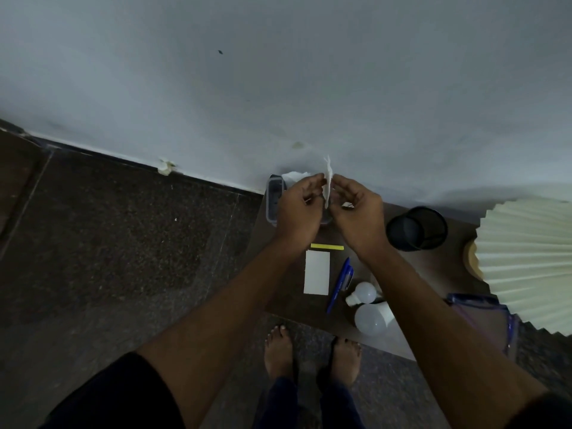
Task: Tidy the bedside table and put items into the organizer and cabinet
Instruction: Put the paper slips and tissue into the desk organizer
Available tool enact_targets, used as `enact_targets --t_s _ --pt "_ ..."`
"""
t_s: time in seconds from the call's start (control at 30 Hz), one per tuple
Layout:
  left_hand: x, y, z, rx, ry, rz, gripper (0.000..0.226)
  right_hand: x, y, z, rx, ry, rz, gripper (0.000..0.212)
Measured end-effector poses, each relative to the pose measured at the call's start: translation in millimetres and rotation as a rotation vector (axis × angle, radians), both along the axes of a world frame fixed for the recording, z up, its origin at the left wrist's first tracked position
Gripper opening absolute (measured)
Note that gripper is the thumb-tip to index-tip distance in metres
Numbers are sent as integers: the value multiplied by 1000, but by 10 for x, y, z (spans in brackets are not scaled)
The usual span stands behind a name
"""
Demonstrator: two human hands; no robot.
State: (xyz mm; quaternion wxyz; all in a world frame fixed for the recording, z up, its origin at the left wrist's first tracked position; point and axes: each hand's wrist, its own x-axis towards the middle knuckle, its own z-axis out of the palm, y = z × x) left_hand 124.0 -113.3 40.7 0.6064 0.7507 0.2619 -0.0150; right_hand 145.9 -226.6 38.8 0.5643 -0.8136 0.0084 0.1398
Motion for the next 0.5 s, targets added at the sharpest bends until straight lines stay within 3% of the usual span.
enact_targets --t_s 0.17,0.5 --pt "32 10 -102 69 45 -32 38 18 13 -143 -34 31 49 50" --pt "64 -13 -179 141 107 -76 40 -10 -59 -352 -182 -81 131 45"
